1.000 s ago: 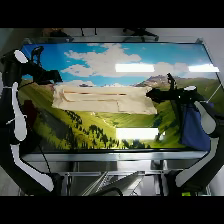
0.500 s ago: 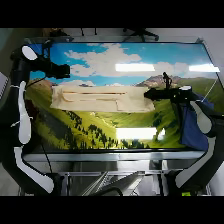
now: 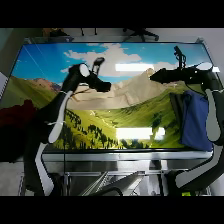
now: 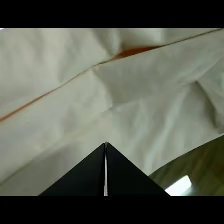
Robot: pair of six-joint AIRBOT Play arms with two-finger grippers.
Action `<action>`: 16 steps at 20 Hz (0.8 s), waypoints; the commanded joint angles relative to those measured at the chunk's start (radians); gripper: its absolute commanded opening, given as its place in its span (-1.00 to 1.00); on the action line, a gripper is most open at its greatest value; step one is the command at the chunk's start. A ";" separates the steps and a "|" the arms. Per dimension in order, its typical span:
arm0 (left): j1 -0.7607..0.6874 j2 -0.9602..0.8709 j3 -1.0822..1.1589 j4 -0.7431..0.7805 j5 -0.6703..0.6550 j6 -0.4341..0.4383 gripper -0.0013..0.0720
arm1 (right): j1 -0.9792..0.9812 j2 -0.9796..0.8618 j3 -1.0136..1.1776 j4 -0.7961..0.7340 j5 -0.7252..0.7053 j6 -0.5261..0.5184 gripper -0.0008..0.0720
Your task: Fold the shirts.
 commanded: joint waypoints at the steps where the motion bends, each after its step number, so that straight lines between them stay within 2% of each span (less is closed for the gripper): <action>1: -0.139 -0.085 0.000 -0.036 0.128 -0.042 -0.93 | -0.008 0.020 0.154 -0.098 0.158 0.113 -0.92; 4: -0.208 -0.137 0.000 -0.175 0.192 -0.041 -0.93 | -0.031 0.020 0.253 -0.091 0.234 0.140 -0.92; 8: -0.261 -0.157 0.005 -0.266 0.242 -0.041 -0.93 | -0.034 0.021 0.291 -0.090 0.229 0.147 -0.92; 12: -0.195 -0.084 0.070 -0.285 0.102 -0.019 -0.93 | 0.000 0.020 0.291 -0.091 0.222 0.163 -0.92; 16: -0.003 0.137 0.054 -0.287 -0.070 0.023 -0.93 | 0.096 0.010 0.286 -0.091 0.142 0.185 -0.92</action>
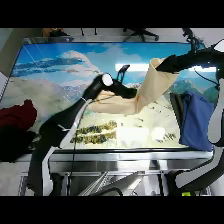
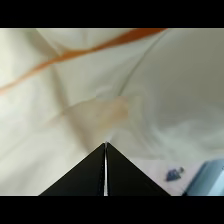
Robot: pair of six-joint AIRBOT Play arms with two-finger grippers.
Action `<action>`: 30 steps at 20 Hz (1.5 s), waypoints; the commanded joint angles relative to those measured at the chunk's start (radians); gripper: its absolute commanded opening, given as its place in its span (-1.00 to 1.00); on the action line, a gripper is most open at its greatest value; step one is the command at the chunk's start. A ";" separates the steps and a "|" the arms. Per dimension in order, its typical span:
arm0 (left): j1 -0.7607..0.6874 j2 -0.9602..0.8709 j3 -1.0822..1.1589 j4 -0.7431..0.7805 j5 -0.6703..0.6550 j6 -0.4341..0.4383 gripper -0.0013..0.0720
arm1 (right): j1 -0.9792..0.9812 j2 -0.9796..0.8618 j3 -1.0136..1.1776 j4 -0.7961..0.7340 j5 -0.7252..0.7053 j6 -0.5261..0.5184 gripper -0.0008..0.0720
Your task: Fold the shirts.
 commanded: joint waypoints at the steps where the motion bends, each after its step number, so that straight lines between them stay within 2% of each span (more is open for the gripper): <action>1: 0.164 0.203 -0.034 -0.014 -0.138 0.039 -0.93 | 0.095 -0.015 0.000 -0.002 -0.077 0.028 -0.92; 6: 0.433 0.522 -0.098 -0.014 -0.256 0.055 -0.93 | 0.344 -0.123 0.000 -0.011 -0.267 0.087 -0.92; 9: 0.519 0.623 -0.099 -0.013 -0.340 0.093 -0.93 | 0.541 -0.241 0.000 -0.012 -0.530 0.062 -0.89; 10: 0.531 0.645 -0.100 -0.013 -0.367 0.103 -0.93 | 0.605 -0.290 0.000 -0.011 -0.634 0.034 -0.45; 11: 0.535 0.666 -0.113 -0.014 -0.379 0.111 -0.93 | 0.672 -0.344 0.000 -0.007 -0.748 0.033 0.38; 12: 0.534 0.688 -0.141 -0.014 -0.377 0.125 -0.93 | 0.725 -0.387 0.001 0.012 -0.829 0.023 0.78; 15: 0.534 0.748 -0.256 -0.014 -0.372 0.161 -0.93 | 0.767 -0.373 0.003 0.044 -0.815 -0.064 0.79; 17: 0.534 0.782 -0.329 -0.013 -0.354 0.183 -0.93 | 0.723 -0.301 0.003 -0.020 -0.750 -0.063 0.79; 19: 0.534 0.808 -0.386 -0.014 -0.325 0.193 -0.93 | 0.640 -0.220 0.003 -0.107 -0.637 -0.014 0.78; 24: 0.534 0.839 -0.437 -0.014 -0.304 0.193 -0.93 | 0.330 -0.096 0.002 -0.377 -0.320 0.193 0.78; 27: 0.534 0.841 -0.437 -0.016 -0.307 0.192 -0.93 | 0.182 -0.111 -0.055 -0.389 -0.209 0.218 0.79; 30: 0.534 0.841 -0.437 -0.016 -0.307 0.192 -0.93 | 0.139 -0.145 -0.169 -0.389 -0.209 0.205 0.79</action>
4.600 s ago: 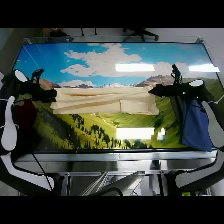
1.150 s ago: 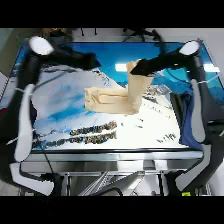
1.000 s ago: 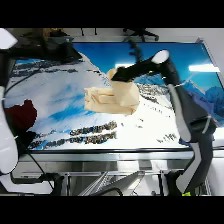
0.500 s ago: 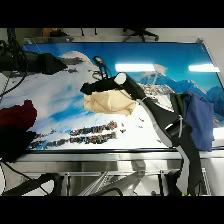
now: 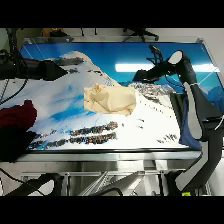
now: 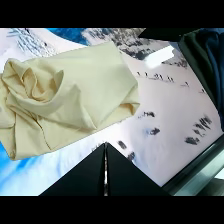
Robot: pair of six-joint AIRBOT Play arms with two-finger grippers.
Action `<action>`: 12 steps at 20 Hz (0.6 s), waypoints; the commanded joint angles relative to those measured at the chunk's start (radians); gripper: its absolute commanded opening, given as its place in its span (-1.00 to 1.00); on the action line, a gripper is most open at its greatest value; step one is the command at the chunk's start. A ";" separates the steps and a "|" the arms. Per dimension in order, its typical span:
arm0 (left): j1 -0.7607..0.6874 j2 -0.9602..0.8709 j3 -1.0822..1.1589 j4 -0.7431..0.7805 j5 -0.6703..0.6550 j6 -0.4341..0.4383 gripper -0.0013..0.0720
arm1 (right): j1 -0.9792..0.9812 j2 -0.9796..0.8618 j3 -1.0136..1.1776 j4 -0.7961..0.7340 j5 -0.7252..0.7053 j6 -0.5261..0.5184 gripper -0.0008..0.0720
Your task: Fold the shirts.
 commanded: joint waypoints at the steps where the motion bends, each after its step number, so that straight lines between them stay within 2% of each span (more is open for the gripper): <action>1: 0.000 0.003 -0.003 -0.001 0.000 0.001 -0.93 | -0.072 -0.039 -0.103 -0.032 0.059 0.013 0.79; 3: 0.000 0.003 -0.003 -0.001 0.000 0.001 -0.93 | -0.070 -0.085 -0.123 -0.010 0.058 0.001 0.79; 7: 0.000 0.003 -0.003 -0.001 0.000 0.001 -0.93 | -0.065 -0.168 -0.123 0.212 0.049 -0.079 0.79; 12: 0.000 0.003 -0.004 0.000 0.000 0.002 -0.93 | -0.027 -0.223 -0.123 0.303 0.032 -0.133 0.79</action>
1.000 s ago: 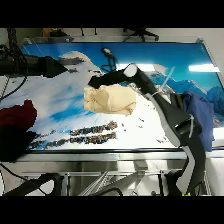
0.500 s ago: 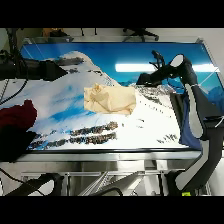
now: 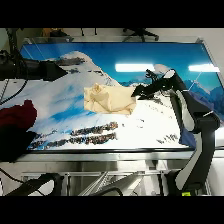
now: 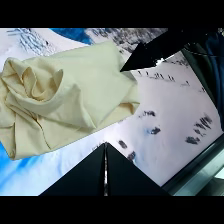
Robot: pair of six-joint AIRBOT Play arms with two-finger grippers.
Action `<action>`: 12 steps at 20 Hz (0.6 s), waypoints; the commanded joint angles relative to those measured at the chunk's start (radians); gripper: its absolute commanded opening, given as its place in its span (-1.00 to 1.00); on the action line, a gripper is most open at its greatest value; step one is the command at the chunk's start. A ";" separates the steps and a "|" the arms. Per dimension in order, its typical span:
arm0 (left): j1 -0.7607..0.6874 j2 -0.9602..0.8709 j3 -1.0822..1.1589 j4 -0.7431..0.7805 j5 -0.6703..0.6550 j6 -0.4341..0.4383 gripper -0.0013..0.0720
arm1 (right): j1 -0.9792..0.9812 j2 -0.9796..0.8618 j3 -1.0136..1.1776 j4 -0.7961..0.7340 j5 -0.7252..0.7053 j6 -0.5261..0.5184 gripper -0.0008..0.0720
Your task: Fold the shirts.
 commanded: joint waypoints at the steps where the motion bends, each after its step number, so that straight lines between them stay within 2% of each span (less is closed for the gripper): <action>1: 0.000 0.001 0.000 0.001 0.001 0.000 -0.93 | 0.032 -0.044 -0.003 0.108 -0.006 -0.058 0.79; 2: 0.000 0.001 0.000 0.001 0.001 0.000 -0.93 | 0.040 -0.050 -0.003 0.131 -0.006 -0.064 0.72; 3: 0.000 0.001 0.000 0.001 0.001 0.000 -0.93 | 0.048 -0.054 -0.003 0.163 -0.005 -0.092 0.07; 4: 0.000 0.001 0.000 0.001 0.001 0.000 -0.93 | 0.053 -0.053 -0.002 0.206 -0.001 -0.126 -0.68; 5: 0.000 0.001 0.000 0.002 0.000 0.000 -0.93 | 0.056 -0.046 0.000 0.269 0.010 -0.149 -0.76; 6: 0.000 0.001 0.000 0.002 0.000 0.000 -0.93 | 0.056 -0.026 0.002 0.326 0.013 -0.172 -0.93; 7: 0.000 0.001 0.000 0.002 0.000 0.000 -0.93 | 0.055 0.009 0.008 0.370 0.010 -0.192 -0.92; 10: 0.000 0.001 0.000 0.001 0.000 0.000 -0.93 | 0.031 0.145 0.108 0.376 0.001 -0.199 -0.92; 12: 0.000 0.001 0.000 0.000 0.001 0.000 -0.93 | -0.025 0.229 0.201 0.376 -0.045 -0.151 -0.92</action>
